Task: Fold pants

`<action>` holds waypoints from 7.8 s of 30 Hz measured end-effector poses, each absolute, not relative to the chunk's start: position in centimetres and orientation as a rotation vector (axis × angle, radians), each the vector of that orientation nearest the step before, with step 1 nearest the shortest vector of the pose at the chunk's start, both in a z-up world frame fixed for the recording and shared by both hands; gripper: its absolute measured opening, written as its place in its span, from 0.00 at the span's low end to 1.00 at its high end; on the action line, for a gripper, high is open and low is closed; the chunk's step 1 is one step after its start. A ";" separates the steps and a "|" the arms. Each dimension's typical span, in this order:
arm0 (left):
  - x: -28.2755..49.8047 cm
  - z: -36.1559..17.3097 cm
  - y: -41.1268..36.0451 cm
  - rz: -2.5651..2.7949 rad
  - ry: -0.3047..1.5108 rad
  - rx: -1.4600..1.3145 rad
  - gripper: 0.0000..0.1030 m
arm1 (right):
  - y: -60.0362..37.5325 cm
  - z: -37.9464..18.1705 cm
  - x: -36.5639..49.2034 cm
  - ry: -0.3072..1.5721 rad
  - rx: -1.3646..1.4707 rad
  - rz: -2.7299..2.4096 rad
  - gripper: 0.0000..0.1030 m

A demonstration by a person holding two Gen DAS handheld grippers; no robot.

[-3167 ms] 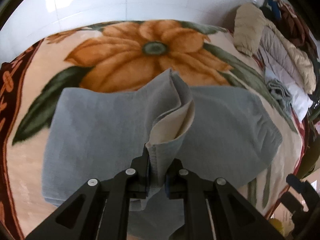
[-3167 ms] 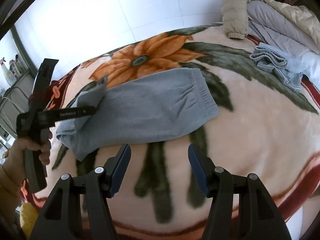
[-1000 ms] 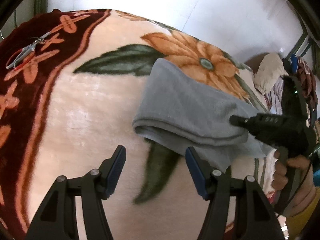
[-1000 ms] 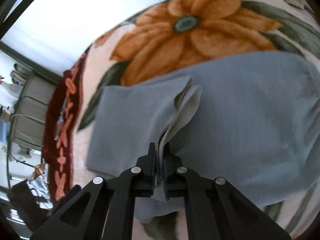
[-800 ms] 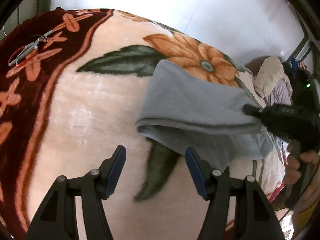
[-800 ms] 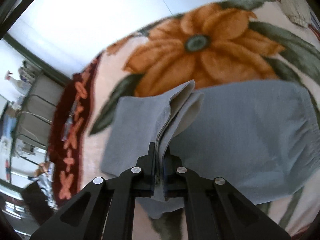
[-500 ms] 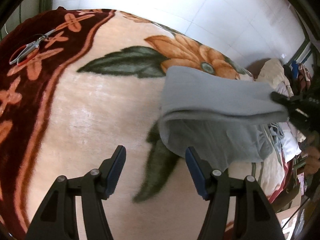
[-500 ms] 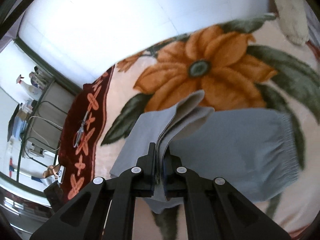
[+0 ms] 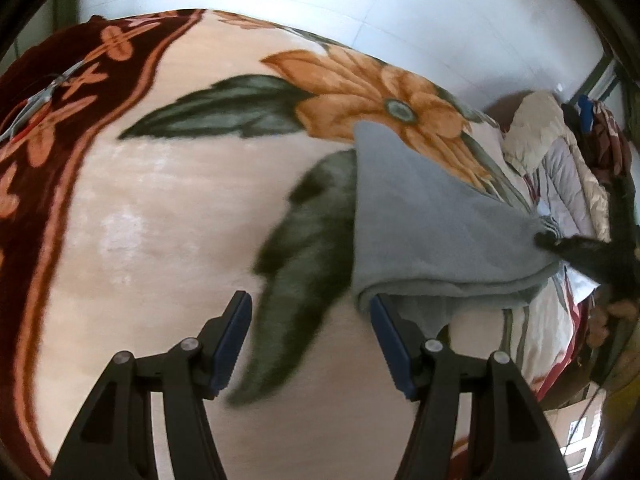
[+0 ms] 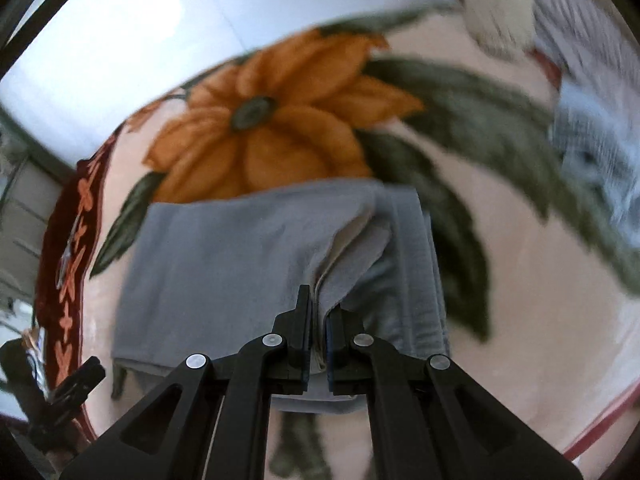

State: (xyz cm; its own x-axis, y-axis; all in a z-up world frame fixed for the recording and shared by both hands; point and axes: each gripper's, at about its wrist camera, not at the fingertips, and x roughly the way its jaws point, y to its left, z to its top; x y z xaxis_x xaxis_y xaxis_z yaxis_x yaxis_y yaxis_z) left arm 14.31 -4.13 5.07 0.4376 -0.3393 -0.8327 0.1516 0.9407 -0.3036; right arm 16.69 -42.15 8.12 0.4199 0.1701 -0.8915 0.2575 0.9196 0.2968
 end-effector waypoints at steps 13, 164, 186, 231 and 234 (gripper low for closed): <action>19.4 4.0 -8.7 -0.356 1.117 -0.136 0.63 | -44.5 6.2 13.6 1.079 0.581 -0.097 0.35; 1.6 2.7 1.2 -0.144 1.170 -0.084 0.53 | -33.8 1.2 0.5 1.080 0.600 0.026 0.60; 1.9 4.9 5.6 -0.119 1.082 -0.204 0.53 | -18.2 14.5 2.4 0.851 0.029 0.284 0.15; 3.6 8.3 3.2 -0.204 1.030 -0.156 0.53 | -12.4 9.5 1.9 1.068 -0.052 0.337 0.35; 4.1 6.9 1.9 -0.191 1.058 -0.111 0.53 | -13.1 8.4 2.3 1.086 -0.009 0.334 0.35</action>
State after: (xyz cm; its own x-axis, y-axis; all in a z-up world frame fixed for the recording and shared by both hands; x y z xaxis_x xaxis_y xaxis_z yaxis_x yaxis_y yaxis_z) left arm 4.06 1.92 6.90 0.4757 -0.2095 -0.8543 0.1030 0.9778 -0.1824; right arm 2.35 -13.13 8.38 0.4213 0.2620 -0.8682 -0.2709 0.9500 0.1552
